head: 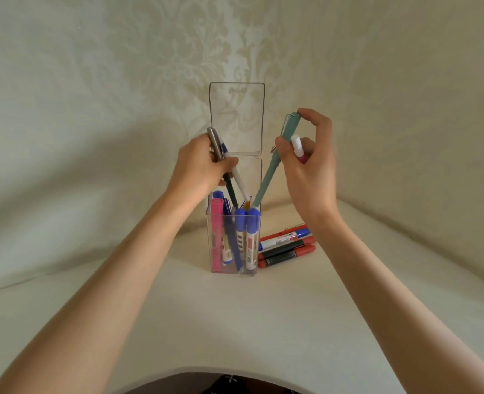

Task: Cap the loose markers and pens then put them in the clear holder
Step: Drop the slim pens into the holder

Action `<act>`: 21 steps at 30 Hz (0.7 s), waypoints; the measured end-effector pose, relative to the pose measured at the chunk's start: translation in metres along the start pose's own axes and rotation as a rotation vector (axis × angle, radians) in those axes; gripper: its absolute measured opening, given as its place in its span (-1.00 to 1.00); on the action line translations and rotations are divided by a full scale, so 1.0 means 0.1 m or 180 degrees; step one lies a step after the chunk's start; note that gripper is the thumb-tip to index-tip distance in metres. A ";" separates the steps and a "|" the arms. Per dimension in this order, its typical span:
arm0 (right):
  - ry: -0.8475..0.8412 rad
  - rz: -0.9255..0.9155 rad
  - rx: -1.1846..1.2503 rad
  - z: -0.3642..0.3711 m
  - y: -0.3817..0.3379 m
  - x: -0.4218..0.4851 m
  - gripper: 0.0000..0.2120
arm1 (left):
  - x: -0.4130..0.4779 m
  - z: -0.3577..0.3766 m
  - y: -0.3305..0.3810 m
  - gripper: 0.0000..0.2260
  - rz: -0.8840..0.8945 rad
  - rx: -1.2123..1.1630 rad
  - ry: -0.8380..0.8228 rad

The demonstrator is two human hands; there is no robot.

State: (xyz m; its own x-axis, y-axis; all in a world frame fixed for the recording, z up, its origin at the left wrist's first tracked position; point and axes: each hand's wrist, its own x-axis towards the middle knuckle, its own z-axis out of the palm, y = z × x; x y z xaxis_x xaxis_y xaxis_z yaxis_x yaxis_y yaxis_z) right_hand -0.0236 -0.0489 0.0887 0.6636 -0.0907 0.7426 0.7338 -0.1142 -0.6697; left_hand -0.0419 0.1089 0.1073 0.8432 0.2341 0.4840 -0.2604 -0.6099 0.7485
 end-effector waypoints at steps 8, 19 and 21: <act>-0.0155 0.0038 -0.0251 0.06 0.06 -0.02 -0.67 | -0.15 0.03 -0.22 -0.74 -0.0331 0.1555 -0.0406; -0.0367 0.0055 -0.0742 0.31 0.12 -0.12 -0.67 | -0.45 -0.04 -0.45 -0.92 0.0015 0.0639 -0.0422; -0.0627 0.0074 -0.0926 0.32 0.13 -0.15 -0.71 | -0.48 -0.07 -0.51 -0.91 0.0091 0.0666 -0.0290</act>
State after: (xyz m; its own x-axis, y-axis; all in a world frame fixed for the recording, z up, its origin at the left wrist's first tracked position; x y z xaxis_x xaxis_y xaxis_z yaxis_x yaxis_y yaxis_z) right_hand -0.0192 -0.0170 0.0683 0.7157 0.0929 0.6922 0.6649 -0.3941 -0.6346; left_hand -0.0729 0.1342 0.0493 0.8783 0.1509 0.4537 -0.1896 -0.7612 0.6201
